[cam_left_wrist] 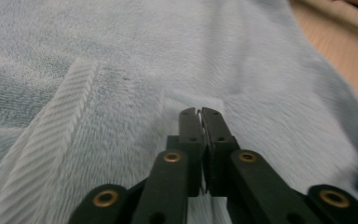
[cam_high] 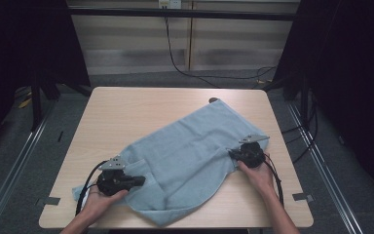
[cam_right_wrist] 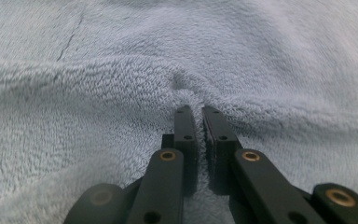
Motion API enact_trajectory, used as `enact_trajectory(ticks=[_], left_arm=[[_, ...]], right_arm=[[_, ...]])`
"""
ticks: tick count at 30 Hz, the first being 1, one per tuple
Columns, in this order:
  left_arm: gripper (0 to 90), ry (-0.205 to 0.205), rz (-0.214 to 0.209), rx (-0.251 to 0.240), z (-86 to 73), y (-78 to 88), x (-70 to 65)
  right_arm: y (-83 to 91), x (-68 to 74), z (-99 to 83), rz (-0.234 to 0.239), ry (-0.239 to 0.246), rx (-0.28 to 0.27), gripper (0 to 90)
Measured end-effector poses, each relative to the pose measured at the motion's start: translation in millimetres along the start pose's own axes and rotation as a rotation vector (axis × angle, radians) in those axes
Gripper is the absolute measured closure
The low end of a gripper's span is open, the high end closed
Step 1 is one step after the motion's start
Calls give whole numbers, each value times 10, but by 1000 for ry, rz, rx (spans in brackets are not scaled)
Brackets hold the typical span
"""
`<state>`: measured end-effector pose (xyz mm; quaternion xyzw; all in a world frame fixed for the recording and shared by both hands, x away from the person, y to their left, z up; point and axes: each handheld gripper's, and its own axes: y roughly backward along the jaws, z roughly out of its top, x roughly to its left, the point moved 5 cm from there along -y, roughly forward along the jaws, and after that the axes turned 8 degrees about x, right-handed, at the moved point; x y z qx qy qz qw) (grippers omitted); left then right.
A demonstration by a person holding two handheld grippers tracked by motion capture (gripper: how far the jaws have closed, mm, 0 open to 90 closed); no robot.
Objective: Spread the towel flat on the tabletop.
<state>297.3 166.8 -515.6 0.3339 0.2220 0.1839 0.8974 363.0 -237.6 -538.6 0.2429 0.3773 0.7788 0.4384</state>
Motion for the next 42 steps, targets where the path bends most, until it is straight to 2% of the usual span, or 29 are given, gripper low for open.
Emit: enact_trajectory(ticks=[1,3,5,8,11,13,15,17,21,24,27,29,30,31,33,35,36,37,39,42], left_arm=[[870,-5,-5,-9,13,23,-7],[861,5,-6,-39,44,95,17],[826,28,17,-86,78,214,89],[779,77,51,-150,68,428,263],[727,115,93,-132,-30,472,417],[701,135,115,-94,-118,420,504],[673,148,130,-54,-172,356,558],[662,158,115,-38,-191,297,559],[723,102,122,28,-215,147,451],[762,82,106,37,-193,92,361],[761,85,82,32,-183,43,282],[735,87,68,29,-168,25,247],[724,85,67,27,-157,26,237],[707,87,57,19,-146,37,233],[684,104,37,-10,-119,90,236],[672,106,25,-48,-89,190,257],[659,113,25,-69,-80,239,274],[659,120,44,-88,-84,291,306],[675,146,57,-101,-111,326,360],[691,169,86,-63,-186,294,450]], right_arm=[[-24,-57,30,1,-13,-4,855],[-62,-146,83,-30,-22,-5,855],[-93,-207,130,-31,-27,-2,853],[-77,-202,145,-3,-46,-7,816],[79,-108,159,12,-42,-59,718],[215,41,182,29,-28,-96,705],[327,261,201,85,-1,-136,698],[368,531,201,119,53,-134,698],[285,1152,212,236,176,-96,670],[199,1495,256,307,226,-79,654],[163,1812,340,365,270,-83,659],[145,1997,400,421,294,-86,728],[123,2088,421,443,312,-77,734],[88,2171,440,447,330,-70,731],[10,2328,463,475,350,-47,667],[-86,2455,480,477,362,-31,600],[-132,2507,490,483,367,-26,578],[-167,2551,500,489,368,-29,539],[-222,2615,522,494,383,-41,469],[-344,2663,520,468,388,-11,398]])
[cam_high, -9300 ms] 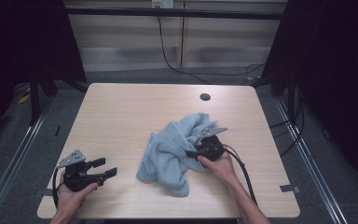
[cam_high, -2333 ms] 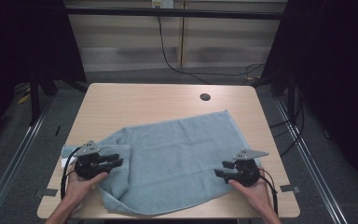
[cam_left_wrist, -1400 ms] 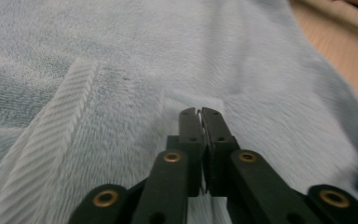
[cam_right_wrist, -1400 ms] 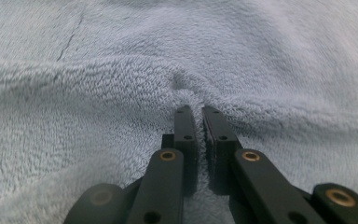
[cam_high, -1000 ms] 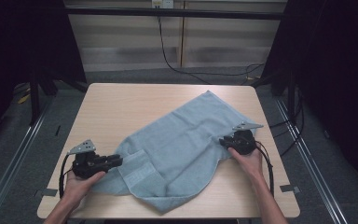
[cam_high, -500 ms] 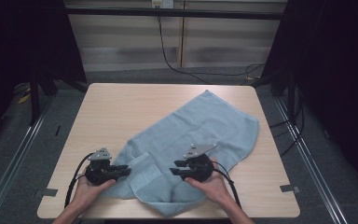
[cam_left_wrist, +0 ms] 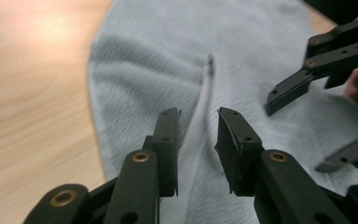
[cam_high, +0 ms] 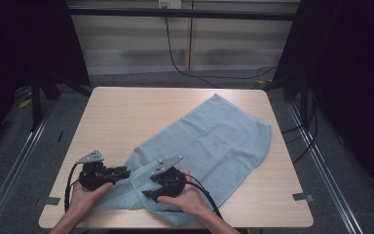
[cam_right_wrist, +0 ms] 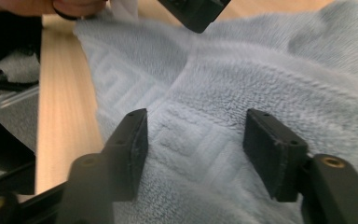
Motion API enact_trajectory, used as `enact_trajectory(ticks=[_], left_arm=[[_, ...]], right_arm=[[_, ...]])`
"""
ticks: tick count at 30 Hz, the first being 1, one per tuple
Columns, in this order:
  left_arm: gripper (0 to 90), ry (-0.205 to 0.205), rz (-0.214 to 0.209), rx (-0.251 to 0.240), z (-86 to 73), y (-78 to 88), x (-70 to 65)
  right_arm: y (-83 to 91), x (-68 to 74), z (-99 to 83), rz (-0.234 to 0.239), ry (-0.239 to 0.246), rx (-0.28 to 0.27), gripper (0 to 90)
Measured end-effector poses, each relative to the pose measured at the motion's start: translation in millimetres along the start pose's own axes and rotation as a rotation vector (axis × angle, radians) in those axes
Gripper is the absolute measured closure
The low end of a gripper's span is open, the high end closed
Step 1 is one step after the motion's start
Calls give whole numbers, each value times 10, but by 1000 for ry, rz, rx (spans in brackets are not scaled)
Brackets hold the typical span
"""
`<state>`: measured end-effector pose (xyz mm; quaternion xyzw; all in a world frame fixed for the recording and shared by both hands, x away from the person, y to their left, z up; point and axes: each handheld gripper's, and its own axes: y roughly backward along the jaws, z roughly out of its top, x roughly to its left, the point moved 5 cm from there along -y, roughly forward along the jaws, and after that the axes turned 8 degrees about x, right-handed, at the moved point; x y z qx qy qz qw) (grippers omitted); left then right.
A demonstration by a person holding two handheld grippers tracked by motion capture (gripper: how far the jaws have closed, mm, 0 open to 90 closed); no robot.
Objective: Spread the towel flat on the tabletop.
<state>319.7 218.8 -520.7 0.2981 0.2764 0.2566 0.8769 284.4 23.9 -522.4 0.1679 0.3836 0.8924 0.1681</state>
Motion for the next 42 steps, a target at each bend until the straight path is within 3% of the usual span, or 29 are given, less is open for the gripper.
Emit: enact_trajectory(ticks=[2,6,7,9,12,14,15,18,21,23,29,32,34,36,38,39,42], left_arm=[[684,-8,13,44,-43,-65,25],[661,-24,28,80,-62,-154,21],[660,-24,27,78,-61,-157,15],[657,-39,25,85,-68,-156,5],[662,-71,48,91,-75,-162,-21],[694,-97,67,91,-76,-175,-40],[711,-102,56,98,-78,-183,-60],[770,-123,23,110,-79,-219,-121],[794,-140,21,116,-72,-258,-193],[804,-159,36,127,-67,-258,-202],[812,-136,19,121,-67,-259,-190],[804,-107,-38,107,-44,-238,-224],[755,-120,-14,93,-19,-182,-241],[707,-105,-54,38,9,-72,-258],[640,-91,-59,7,9,15,-271],[599,-94,-59,6,-7,30,-272],[485,-90,-111,19,-58,-13,-303]], right_arm=[[-49,5,-23,-19,10,15,401],[-82,43,-38,-113,105,67,496],[-84,46,-31,-148,119,76,560],[-70,36,-32,-173,125,84,668],[-25,-6,-46,-157,99,49,773],[44,-23,-56,-116,57,5,792],[92,-30,-66,-83,26,-23,800],[223,-80,-115,-64,-12,-54,818],[350,-94,-155,-44,-49,-85,837],[437,-91,-183,-67,-41,-89,861],[910,-211,-377,-113,-86,-154,872],[1130,-276,-520,-133,-116,-177,873],[1212,-314,-614,-167,-128,-174,873],[1265,-361,-709,-184,-148,-174,873],[1305,-414,-802,-196,-163,-166,872],[1322,-439,-847,-208,-172,-158,872],[1365,-499,-976,-233,-189,-137,872]])
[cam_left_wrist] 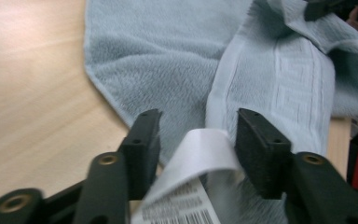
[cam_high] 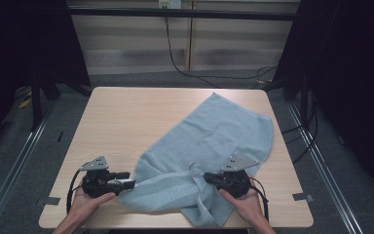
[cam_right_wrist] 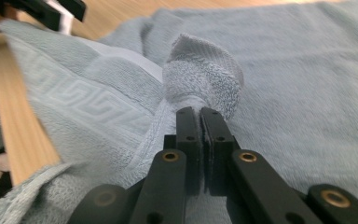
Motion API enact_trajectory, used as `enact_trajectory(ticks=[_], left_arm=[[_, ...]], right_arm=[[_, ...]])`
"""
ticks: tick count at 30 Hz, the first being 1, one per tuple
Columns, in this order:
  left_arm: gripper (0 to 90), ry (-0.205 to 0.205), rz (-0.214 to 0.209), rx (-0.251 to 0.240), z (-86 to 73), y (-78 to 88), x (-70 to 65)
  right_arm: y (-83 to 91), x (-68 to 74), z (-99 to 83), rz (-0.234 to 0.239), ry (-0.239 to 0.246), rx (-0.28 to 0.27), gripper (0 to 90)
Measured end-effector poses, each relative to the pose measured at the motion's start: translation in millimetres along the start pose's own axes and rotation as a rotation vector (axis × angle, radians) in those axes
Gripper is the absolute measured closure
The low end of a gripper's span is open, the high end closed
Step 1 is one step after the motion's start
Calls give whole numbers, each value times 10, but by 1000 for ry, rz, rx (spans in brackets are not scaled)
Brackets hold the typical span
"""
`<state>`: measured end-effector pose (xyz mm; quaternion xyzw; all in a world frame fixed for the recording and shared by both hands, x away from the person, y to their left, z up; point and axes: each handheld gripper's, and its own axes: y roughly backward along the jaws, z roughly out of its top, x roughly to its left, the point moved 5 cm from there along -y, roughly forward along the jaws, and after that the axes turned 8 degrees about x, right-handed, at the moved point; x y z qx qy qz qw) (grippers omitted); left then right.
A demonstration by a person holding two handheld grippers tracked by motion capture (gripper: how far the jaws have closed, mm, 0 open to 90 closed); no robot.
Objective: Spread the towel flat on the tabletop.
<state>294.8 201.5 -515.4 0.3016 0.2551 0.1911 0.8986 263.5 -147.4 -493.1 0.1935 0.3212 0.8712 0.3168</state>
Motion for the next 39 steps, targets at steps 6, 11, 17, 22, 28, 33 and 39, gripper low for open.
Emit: enact_trajectory(ticks=[6,11,17,22,28,33,39], left_arm=[[337,-20,-88,3,89,-132,-232],[297,-67,-117,62,70,-326,-420],[571,-114,-75,161,-16,-507,-418],[825,-122,-104,135,16,-448,-437],[829,-135,-71,-25,176,-52,-447],[828,-172,-86,-84,184,190,-572],[801,-163,-93,1,-164,178,-707]], right_arm=[[61,-219,-161,-76,-40,26,870],[15,-309,-265,-84,-65,52,869],[-20,-317,-288,-77,-79,57,866],[-39,-327,-247,-64,-93,44,868],[299,-204,48,-20,-71,-120,868],[616,56,224,18,-2,-214,868],[521,360,-103,64,12,-127,866]])
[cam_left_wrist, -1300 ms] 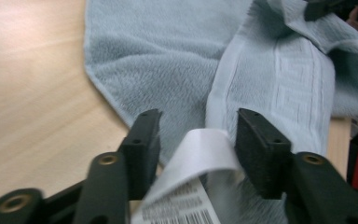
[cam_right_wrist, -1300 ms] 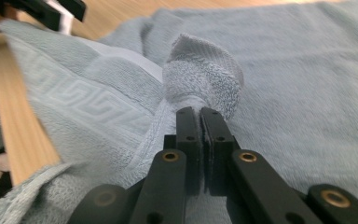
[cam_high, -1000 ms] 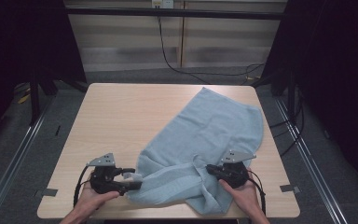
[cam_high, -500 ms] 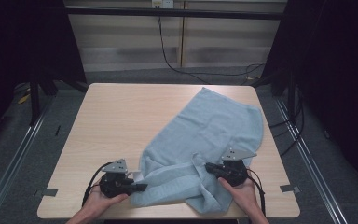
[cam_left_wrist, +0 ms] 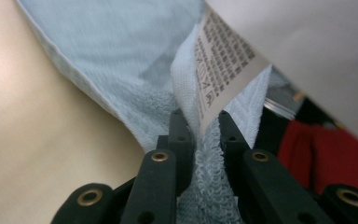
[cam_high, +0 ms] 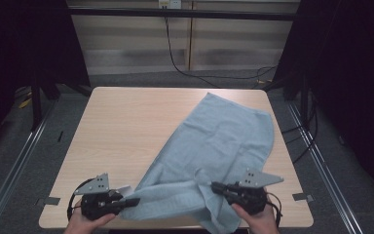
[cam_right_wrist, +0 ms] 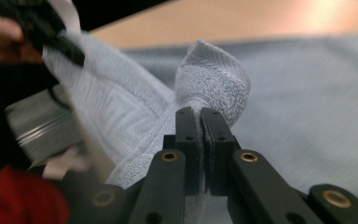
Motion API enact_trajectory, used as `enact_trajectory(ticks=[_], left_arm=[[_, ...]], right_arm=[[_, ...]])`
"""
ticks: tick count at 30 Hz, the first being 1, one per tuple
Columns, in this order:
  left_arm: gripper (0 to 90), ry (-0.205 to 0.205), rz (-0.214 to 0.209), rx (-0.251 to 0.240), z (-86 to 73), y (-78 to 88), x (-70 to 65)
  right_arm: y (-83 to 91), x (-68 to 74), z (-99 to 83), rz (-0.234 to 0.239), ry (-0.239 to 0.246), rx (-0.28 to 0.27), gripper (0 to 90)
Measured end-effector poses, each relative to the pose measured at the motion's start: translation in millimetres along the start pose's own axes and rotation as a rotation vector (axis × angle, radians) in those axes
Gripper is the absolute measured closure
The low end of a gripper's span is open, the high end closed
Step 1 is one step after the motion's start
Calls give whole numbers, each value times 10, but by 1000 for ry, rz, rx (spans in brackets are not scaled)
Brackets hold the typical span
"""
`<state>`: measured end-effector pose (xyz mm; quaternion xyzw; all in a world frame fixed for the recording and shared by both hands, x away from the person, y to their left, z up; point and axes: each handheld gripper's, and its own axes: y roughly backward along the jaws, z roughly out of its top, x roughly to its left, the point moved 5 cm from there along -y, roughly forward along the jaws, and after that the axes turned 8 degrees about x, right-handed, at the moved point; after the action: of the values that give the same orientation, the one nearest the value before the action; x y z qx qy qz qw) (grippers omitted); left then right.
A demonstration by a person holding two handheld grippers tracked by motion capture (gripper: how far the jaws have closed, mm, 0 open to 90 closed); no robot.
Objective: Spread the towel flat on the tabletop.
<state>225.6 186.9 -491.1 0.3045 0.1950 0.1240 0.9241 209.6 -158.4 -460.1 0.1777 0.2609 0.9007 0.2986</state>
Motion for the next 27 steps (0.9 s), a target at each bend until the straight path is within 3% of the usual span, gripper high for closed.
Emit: enact_trajectory(ticks=[5,7,9,12,15,21,24,27], left_arm=[[773,-12,-35,9,-137,86,-112],[718,-15,-43,3,-128,103,-112],[702,-17,-40,-3,-86,114,-76],[660,-4,-29,-30,-16,154,40],[634,31,-11,-59,1,246,173],[626,76,59,-120,89,403,493],[626,94,71,-91,206,247,692],[616,110,80,-39,332,-55,883]], right_arm=[[-134,236,-454,88,-23,128,844],[-103,301,-542,92,-23,147,786],[-20,294,-554,41,-22,134,761],[109,169,-485,12,-55,65,703],[182,-16,-415,-40,-70,39,674],[43,-499,-401,-108,-123,100,625],[-88,-689,-411,-136,-147,131,585],[-158,-793,-404,-152,-150,159,561]])
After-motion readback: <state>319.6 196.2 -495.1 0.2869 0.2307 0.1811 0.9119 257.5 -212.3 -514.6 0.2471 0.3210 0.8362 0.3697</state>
